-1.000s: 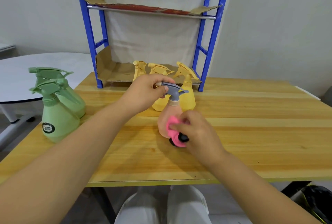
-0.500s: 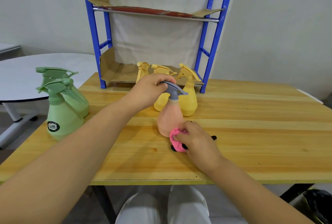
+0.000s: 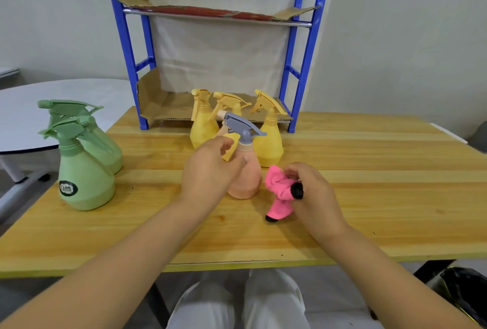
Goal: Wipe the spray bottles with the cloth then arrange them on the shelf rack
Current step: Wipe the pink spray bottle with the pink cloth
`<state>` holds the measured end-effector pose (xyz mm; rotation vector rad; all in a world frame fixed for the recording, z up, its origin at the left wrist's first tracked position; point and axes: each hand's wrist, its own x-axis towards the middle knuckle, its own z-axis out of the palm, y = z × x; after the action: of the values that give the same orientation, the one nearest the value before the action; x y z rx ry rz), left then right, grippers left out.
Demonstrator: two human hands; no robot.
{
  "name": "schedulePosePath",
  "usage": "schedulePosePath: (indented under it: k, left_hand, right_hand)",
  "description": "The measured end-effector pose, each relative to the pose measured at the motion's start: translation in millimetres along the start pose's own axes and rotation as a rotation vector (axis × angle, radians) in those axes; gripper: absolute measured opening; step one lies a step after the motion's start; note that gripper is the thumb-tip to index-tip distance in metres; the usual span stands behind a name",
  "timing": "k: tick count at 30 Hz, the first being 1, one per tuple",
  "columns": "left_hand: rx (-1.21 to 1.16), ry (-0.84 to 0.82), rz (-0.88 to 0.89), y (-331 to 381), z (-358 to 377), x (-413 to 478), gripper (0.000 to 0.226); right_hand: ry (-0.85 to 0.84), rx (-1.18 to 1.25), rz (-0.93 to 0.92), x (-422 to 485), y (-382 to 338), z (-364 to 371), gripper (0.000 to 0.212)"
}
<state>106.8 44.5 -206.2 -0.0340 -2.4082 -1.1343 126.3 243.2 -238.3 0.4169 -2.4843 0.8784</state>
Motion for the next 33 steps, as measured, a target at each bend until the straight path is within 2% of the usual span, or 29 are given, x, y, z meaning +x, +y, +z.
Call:
schedulePosePath:
  k: [2,6,10,15,19,23,25,29,31,33]
  left_hand:
    - [0.006,0.025,0.010,3,7,2,0.046]
    - [-0.049,0.017,0.036,3,13,6,0.029]
    - [-0.228,-0.111,0.041,-2,9,11,0.013]
    - [-0.336,-0.264,0.071,-6,4,18,0.014]
    - [-0.392,-0.385,0.076,-6,-4,21,0.023]
    - [-0.460,-0.458,0.030,-10,-9,23,0.025]
    - [-0.468,-0.462,0.021,-10,-9,24,0.024]
    - [-0.471,-0.492,0.027,-10,-9,24,0.025]
    - [-0.465,-0.513,0.048,-10,-9,23,0.026]
    - [-0.459,-0.521,0.063,-10,-11,22,0.026]
  right_hand:
    - [-0.003,-0.008,-0.038,-1,1,-2,0.047]
    - [0.001,-0.054,-0.157,-5,7,-4,0.046]
    - [0.083,-0.018,-0.223,0,6,-7,0.043]
    - [0.209,-0.019,-0.379,21,-16,6,0.025]
    - [0.165,-0.039,-0.418,20,-17,26,0.033]
    - [0.141,-0.169,-0.507,4,-13,32,0.019]
    - [0.059,-0.215,-0.551,-3,-12,32,0.016]
    - [-0.133,-0.302,-0.574,-9,-10,32,0.035]
    - [-0.100,-0.261,-0.597,-6,-10,28,0.036]
    - [0.026,-0.179,-0.590,2,-15,20,0.020]
